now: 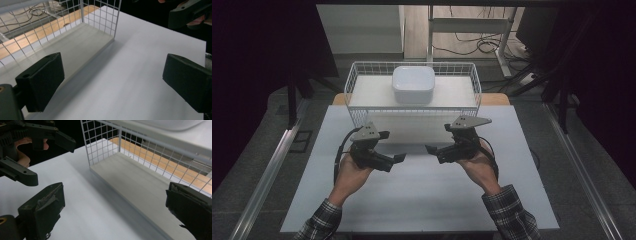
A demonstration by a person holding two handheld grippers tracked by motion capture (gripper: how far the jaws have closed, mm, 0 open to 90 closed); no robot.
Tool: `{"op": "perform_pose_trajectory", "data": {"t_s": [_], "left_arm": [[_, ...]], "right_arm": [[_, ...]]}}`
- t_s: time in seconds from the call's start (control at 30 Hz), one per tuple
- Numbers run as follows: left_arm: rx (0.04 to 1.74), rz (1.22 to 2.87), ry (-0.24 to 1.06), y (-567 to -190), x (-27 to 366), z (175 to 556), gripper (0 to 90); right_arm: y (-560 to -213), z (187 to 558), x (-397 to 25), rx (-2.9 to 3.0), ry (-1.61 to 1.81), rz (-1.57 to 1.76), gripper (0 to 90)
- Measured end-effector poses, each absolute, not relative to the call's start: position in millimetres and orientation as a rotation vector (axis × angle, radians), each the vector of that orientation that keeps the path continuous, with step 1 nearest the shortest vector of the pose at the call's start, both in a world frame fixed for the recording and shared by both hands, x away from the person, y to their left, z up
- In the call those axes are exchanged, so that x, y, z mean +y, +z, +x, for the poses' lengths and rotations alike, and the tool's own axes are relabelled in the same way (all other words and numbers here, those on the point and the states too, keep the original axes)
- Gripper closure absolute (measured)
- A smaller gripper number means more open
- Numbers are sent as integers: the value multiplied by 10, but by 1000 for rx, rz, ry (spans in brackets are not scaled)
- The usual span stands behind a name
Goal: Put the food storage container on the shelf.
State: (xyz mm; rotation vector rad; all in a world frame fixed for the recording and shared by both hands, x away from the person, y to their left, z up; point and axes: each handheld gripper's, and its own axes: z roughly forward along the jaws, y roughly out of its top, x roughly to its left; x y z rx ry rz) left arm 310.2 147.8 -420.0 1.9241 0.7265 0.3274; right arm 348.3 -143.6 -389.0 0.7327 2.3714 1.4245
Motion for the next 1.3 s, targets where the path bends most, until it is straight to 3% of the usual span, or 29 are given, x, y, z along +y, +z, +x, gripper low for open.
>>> {"op": "perform_pose_trajectory", "data": {"t_s": [0.57,1.3], "left_arm": [[778,1958,291,-4604,1393,2921,25],[871,1966,314,-4852,1639,2528,32]], "right_arm": [[-4218,3270,-1601,2402,1392,762,0],[-4456,2973,-1920,2389,1301,787,7]]}}
